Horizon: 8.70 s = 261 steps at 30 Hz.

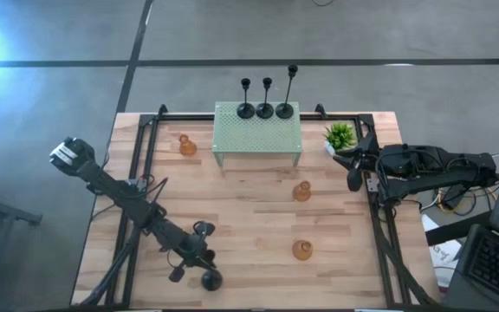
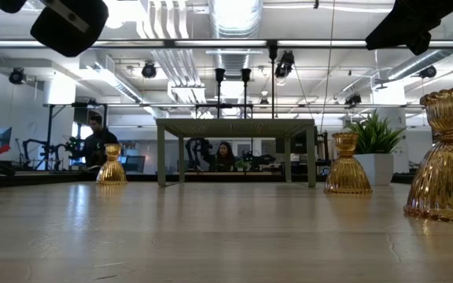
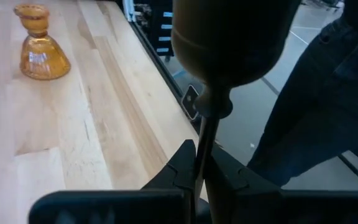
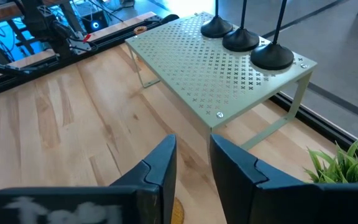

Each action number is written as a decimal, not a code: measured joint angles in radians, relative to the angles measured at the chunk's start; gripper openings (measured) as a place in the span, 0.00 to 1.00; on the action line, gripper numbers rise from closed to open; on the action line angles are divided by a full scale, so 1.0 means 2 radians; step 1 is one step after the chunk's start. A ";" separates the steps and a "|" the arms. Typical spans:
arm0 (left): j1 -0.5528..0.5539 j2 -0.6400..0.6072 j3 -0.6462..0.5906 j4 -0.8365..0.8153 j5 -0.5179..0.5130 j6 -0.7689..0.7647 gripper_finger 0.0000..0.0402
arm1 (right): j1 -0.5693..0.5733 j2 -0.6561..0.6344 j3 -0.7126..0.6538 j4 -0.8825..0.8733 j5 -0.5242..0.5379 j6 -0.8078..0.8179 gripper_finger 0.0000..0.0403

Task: Pick & Place candle stick holders
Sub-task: Put the black candle holder on the shelf aligned with the other black candle holders, then put the top orange candle holder on the shelf in front of the black candle holder

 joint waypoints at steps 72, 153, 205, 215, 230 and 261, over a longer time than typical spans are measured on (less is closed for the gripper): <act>0.386 -0.090 0.289 -0.270 -0.047 0.068 0.04 | 0.000 0.000 0.000 0.000 0.000 0.000 0.23; 0.676 0.079 0.301 -0.199 -0.009 0.173 0.04 | 0.000 0.000 0.000 0.000 0.000 0.000 0.18; 0.678 0.093 0.301 -0.175 0.020 0.172 0.04 | 0.000 0.000 0.000 0.000 0.000 0.000 0.21; 0.679 0.094 0.299 -0.187 0.020 0.179 0.14 | 0.000 0.000 0.000 0.000 0.000 0.000 0.23; 0.682 0.093 0.299 -0.192 0.020 0.182 0.21 | 0.000 0.000 0.000 0.000 0.000 0.000 0.17; 0.693 0.072 0.301 -0.268 0.048 0.197 0.64 | 0.000 0.000 0.000 0.000 0.000 0.000 0.18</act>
